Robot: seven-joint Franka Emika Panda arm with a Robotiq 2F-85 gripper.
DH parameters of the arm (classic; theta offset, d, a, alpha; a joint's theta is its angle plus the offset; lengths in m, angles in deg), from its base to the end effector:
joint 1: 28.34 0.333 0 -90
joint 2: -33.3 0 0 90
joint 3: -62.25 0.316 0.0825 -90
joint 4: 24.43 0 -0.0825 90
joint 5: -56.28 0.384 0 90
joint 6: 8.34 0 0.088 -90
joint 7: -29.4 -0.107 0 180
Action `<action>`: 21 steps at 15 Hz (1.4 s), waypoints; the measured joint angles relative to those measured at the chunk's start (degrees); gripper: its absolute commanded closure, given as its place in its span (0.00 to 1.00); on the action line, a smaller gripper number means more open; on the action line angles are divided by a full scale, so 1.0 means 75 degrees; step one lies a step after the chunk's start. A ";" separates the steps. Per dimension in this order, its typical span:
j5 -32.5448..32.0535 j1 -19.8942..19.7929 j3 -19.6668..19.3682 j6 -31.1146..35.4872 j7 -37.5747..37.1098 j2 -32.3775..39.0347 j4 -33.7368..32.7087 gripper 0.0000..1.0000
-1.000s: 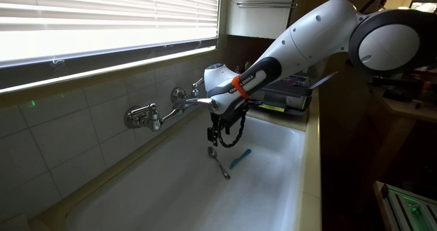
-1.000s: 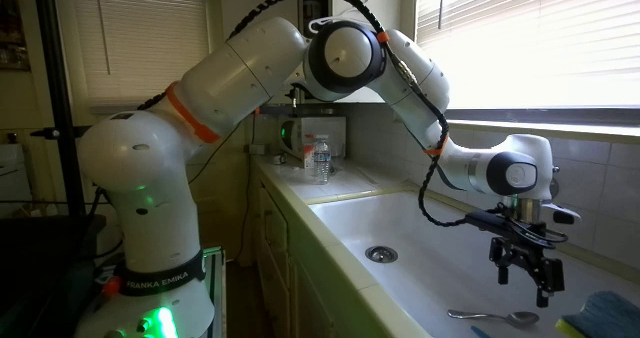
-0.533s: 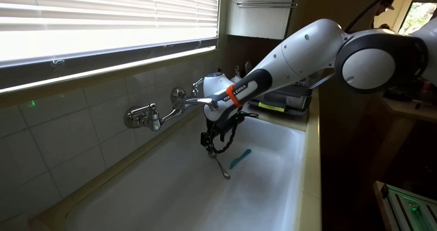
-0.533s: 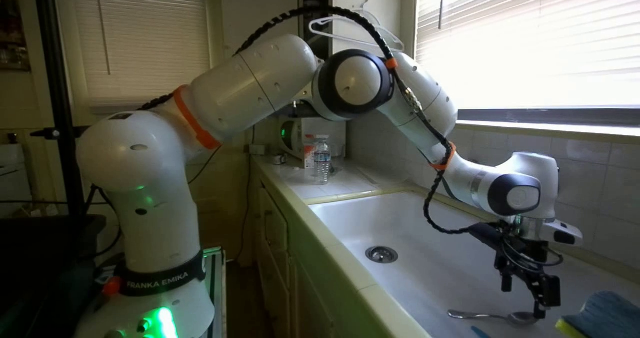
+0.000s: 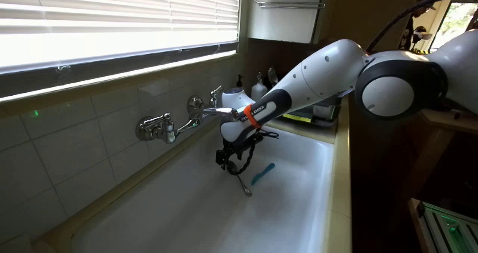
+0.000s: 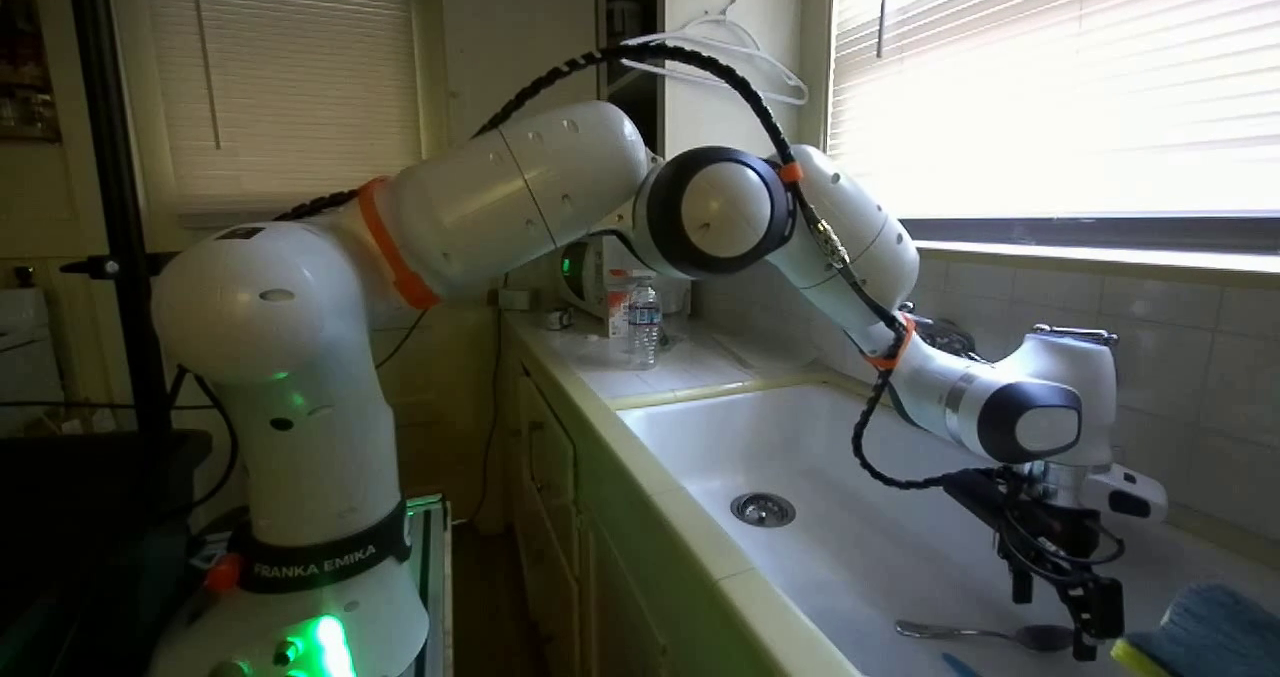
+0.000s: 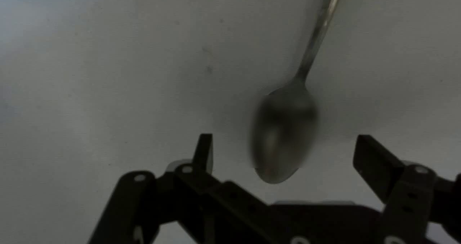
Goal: Remove the spoon out of the sink
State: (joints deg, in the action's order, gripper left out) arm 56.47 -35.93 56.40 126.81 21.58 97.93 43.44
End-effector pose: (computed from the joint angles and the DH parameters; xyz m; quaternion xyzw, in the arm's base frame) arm 0.7375 -0.1537 0.0950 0.9865 -0.1556 0.0233 0.0454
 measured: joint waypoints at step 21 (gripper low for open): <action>0.0006 -0.0023 0.0042 -0.0013 -0.0005 0.0512 -0.0700 0.11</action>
State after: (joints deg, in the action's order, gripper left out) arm 56.51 -36.11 56.71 126.71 21.54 101.77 38.19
